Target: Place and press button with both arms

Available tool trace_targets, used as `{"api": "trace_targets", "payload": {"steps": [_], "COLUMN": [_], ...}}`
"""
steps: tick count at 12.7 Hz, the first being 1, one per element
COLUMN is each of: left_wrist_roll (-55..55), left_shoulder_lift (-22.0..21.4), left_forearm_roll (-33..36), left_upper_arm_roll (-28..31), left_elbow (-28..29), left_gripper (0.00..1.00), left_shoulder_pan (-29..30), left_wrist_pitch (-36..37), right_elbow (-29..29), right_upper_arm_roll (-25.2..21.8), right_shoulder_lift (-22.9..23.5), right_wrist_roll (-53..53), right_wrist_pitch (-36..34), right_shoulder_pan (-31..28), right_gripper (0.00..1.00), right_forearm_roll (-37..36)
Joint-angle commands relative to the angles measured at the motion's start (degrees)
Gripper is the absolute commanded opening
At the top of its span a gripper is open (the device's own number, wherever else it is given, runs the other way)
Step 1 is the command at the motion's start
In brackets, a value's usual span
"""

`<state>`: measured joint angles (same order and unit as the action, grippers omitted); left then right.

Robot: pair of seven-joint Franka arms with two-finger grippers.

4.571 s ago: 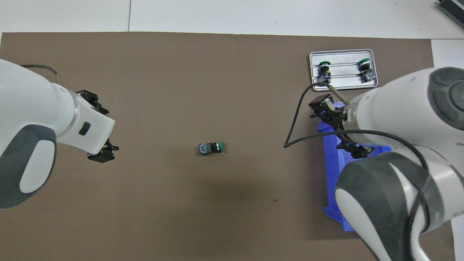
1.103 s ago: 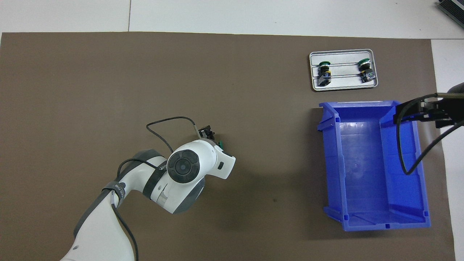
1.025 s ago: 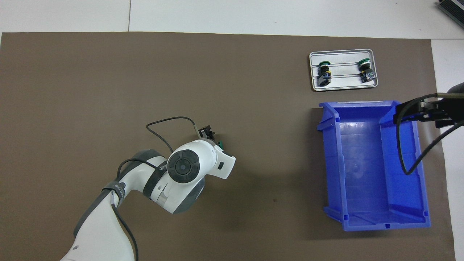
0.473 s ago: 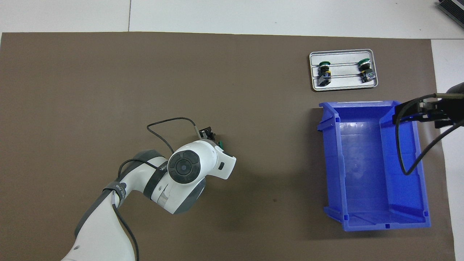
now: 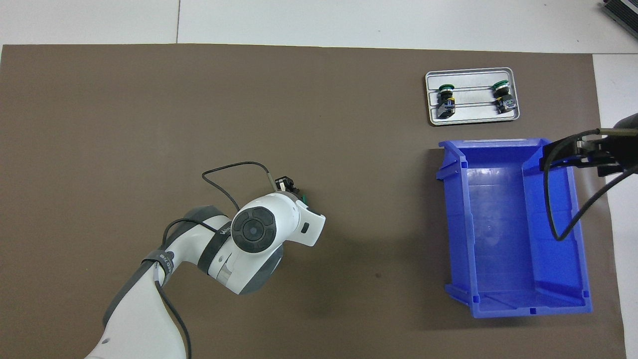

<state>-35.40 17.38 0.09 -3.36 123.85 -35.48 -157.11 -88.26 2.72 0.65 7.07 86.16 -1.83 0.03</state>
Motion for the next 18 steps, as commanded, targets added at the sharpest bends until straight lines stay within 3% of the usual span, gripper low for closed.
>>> {"api": "trace_targets", "payload": {"steps": [1, 3, 8, 11, 12, 18], "left_wrist_roll": [1.4, 1.7, 1.7, 1.7, 1.7, 1.2], "left_shoulder_lift": [1.3, 1.3, 1.3, 1.0, 0.8, 1.2], "left_forearm_roll": [0.4, 0.4, 0.4, 0.4, 0.4, 0.4], "left_upper_arm_roll": [0.8, 0.9, 0.9, 0.9, 0.9, 1.0], "left_elbow": [-0.8, -0.9, -1.7, -2.6, -2.9, -11.0], "left_gripper": [0.40, 0.33, 0.32, 0.28, 0.23, 0.15], "left_shoulder_pan": [-0.5, -0.4, -0.3, -0.1, 0.0, 0.5], "left_wrist_pitch": [-0.5, -0.5, 0.1, 0.5, 0.8, 14.9], "right_elbow": [-1.2, -1.2, -1.2, -1.2, -1.2, -1.2], "right_upper_arm_roll": [0.3, 0.3, 0.3, 0.3, 0.3, 0.3], "right_shoulder_lift": [-1.1, -1.1, -1.1, -1.1, -1.1, -1.1], "right_wrist_roll": [-1.3, -1.3, -1.3, -1.3, -1.3, -1.3], "right_wrist_pitch": [0.2, 0.2, 0.2, 0.2, 0.2, 0.2], "right_shoulder_pan": [-0.5, -0.5, -0.5, -0.5, -0.5, -0.5], "right_gripper": [1.00, 1.00, 1.00, 1.00, 1.00, 1.00], "right_forearm_roll": [1.4, 1.3, 1.3, 1.3, 1.3, 1.3]}}
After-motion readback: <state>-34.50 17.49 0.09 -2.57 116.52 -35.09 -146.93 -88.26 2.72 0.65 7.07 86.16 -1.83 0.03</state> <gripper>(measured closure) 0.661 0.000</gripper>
